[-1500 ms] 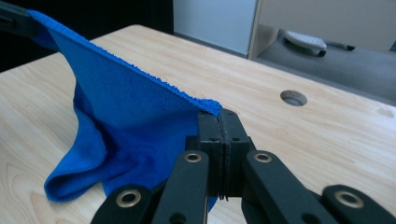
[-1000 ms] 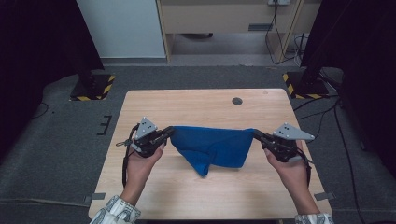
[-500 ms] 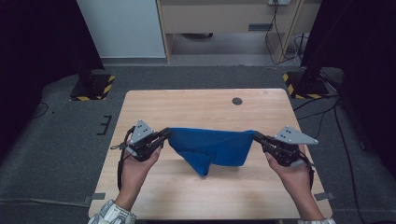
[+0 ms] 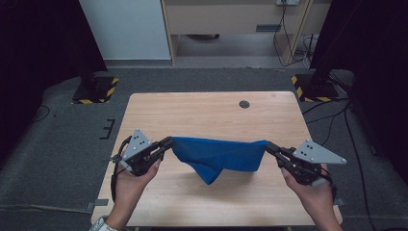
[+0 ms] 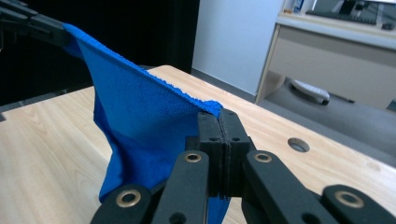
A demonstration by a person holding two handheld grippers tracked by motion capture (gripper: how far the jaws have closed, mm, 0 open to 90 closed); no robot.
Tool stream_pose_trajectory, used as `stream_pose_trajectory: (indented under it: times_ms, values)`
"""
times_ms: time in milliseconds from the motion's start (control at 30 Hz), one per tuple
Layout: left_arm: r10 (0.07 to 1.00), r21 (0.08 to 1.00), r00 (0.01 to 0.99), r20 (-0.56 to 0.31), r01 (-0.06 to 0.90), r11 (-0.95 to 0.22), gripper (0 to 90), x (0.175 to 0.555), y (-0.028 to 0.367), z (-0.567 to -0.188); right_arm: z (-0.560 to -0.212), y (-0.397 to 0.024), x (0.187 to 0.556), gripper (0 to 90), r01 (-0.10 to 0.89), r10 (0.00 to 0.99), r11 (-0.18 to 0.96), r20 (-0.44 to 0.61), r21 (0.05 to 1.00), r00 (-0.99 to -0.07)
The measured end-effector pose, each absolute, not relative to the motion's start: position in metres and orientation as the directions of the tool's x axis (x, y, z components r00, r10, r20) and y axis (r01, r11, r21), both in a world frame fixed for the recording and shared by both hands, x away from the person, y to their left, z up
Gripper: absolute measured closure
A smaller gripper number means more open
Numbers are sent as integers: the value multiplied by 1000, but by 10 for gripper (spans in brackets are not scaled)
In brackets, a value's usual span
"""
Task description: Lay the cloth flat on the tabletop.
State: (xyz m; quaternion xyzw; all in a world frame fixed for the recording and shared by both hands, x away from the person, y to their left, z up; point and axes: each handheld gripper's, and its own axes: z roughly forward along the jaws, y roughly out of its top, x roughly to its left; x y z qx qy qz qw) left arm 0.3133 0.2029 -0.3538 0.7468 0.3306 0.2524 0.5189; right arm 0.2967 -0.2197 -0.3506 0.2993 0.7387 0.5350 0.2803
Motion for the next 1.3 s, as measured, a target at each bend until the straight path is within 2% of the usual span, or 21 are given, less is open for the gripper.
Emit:
stream_pose_trajectory:
  times_ms: [233, 367, 900, 1300]
  values:
    - [746, 951, 664, 47, 199, -237, 844, 291, 203, -335, -331, -223, 271, 895, 84, 727, 247, -127, 965, -675]
    - [745, 947, 664, 54, 202, -249, 838, 294, 202, -331, -325, -225, 267, 894, 73, 724, 258, -142, 963, -675]
    - [767, 931, 641, 22, 267, -250, 829, 341, 191, -347, -343, -225, 309, 894, 140, 759, 290, -138, 947, -636]
    - [794, 895, 607, 20, 343, -284, 824, 393, 176, -375, -374, -229, 360, 893, 229, 780, 296, -96, 927, -618]
